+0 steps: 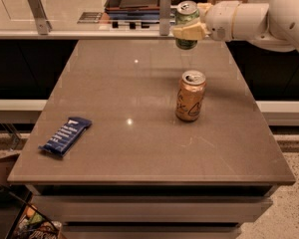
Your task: Pick green can
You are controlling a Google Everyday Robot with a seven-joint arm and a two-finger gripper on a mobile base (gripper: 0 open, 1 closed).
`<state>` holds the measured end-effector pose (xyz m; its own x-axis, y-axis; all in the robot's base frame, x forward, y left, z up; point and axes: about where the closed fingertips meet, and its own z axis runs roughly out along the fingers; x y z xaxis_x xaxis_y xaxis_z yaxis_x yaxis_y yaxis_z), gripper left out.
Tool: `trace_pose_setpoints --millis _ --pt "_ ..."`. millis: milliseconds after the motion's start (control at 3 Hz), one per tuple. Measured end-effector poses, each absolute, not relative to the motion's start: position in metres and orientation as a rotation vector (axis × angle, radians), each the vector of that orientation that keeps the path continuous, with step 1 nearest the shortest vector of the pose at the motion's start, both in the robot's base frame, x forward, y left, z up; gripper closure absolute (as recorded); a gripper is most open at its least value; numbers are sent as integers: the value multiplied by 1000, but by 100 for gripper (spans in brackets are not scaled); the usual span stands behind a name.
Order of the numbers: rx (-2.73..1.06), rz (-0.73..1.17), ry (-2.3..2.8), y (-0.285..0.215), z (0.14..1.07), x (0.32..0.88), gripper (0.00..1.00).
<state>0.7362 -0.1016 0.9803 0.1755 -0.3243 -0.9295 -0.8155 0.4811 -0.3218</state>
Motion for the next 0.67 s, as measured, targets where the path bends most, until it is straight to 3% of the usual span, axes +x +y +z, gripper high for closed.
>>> trace_pose_setpoints --millis 667 --pt "-1150 369 1358 -86 1030 726 100"
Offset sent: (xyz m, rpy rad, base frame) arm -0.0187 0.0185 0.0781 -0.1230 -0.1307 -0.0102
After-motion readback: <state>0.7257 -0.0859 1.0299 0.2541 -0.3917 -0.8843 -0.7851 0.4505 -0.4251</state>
